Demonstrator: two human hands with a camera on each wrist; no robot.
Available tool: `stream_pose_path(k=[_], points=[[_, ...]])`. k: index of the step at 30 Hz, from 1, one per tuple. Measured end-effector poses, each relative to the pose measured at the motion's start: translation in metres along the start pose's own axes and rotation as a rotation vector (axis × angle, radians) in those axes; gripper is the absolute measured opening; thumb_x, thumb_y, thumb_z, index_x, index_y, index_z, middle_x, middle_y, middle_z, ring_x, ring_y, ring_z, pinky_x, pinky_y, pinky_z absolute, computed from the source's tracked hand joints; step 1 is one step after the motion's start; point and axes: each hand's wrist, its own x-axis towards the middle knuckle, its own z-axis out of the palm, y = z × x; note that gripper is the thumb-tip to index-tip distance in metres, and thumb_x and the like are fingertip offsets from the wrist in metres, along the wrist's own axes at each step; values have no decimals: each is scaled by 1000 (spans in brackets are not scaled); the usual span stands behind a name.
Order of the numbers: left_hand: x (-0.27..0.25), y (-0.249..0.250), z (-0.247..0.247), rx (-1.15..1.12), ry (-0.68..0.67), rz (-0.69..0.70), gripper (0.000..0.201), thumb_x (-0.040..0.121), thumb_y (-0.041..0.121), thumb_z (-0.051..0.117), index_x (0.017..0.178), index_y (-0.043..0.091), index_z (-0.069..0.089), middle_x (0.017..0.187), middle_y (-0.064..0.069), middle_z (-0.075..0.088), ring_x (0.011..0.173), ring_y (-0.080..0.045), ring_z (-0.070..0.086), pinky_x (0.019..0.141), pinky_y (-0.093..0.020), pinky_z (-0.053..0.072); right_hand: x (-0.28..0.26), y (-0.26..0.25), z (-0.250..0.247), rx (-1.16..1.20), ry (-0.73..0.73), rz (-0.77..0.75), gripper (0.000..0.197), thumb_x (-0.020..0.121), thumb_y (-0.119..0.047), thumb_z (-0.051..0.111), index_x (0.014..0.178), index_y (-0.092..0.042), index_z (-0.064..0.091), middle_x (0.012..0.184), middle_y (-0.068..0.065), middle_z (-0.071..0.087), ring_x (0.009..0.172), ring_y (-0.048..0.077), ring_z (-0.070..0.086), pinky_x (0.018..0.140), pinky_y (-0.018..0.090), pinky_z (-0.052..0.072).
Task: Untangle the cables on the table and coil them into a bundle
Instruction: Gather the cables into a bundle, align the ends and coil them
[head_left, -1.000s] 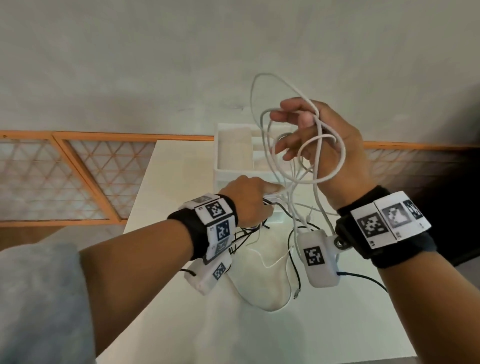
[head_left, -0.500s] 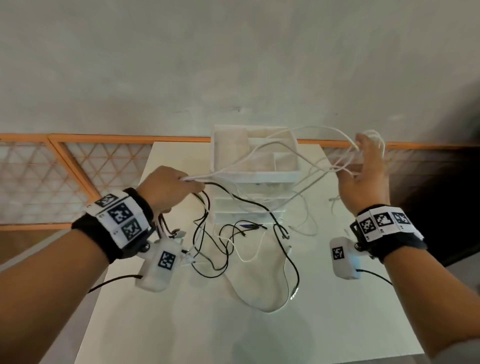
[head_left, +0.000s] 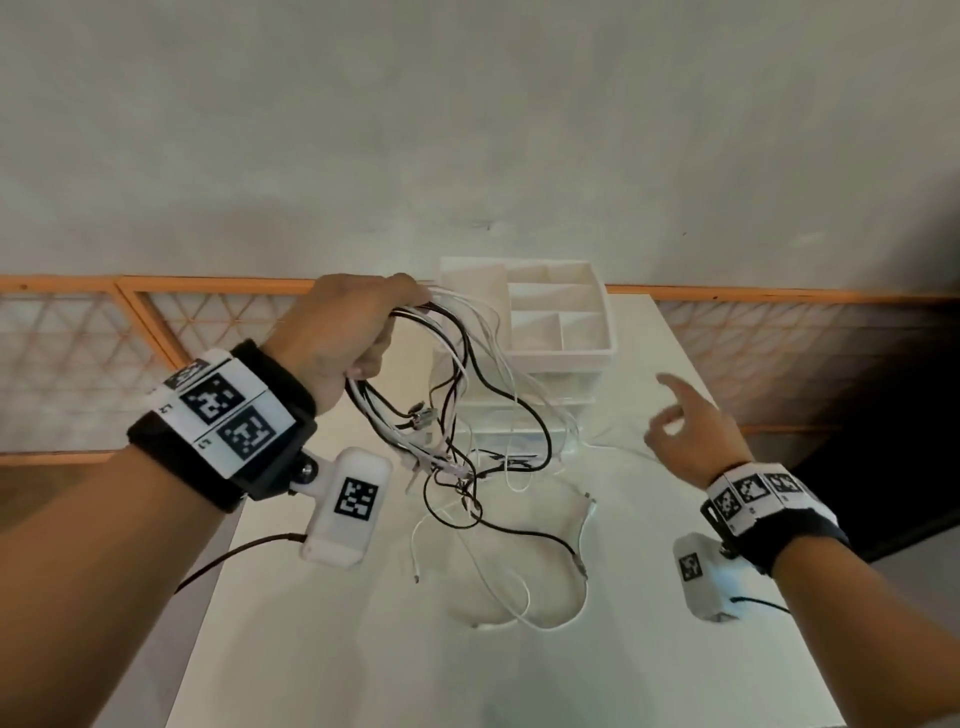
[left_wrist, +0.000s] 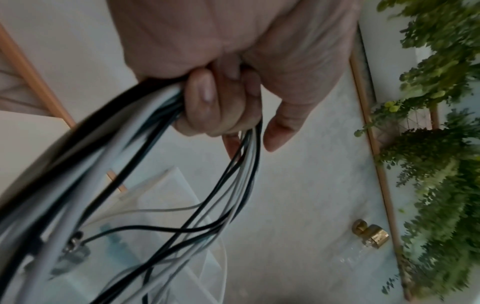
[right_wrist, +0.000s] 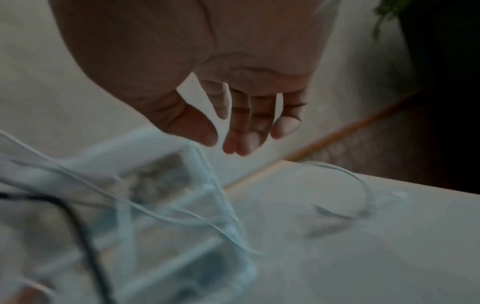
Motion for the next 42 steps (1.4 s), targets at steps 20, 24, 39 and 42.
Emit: stream_pose_path(k=[20, 24, 39, 42], points=[[-5, -26, 13, 874, -84, 147, 60, 96, 55, 42, 63, 12, 64, 36, 8, 36, 43, -16, 41, 52, -30, 29, 4, -55, -2, 206, 323, -70, 5, 88, -32, 71, 84, -32, 70, 72, -6, 66, 68, 16, 62, 66, 25, 43], [1, -39, 16, 610, -9, 114, 54, 96, 51, 48, 58, 13, 53, 34, 9, 33, 34, -11, 31, 46, -27, 26, 1, -47, 2, 252, 524, -197, 11, 86, -28, 73, 87, -23, 64, 84, -2, 63, 68, 16, 59, 62, 22, 42], [9, -47, 16, 428, 134, 163, 64, 95, 45, 54, 37, 22, 45, 39, 8, 24, 40, -18, 25, 51, -30, 22, 2, -2, -10, 130, 518, 25, 16, 90, -15, 63, 98, -22, 75, 89, -4, 63, 76, 14, 53, 74, 18, 38], [10, -49, 12, 401, 185, 180, 56, 95, 46, 54, 59, 4, 55, 43, 5, 26, 42, -19, 25, 51, -31, 22, -8, 1, 3, 84, 539, -118, 19, 85, -4, 68, 103, -6, 73, 108, 10, 64, 83, 19, 58, 78, 19, 38]])
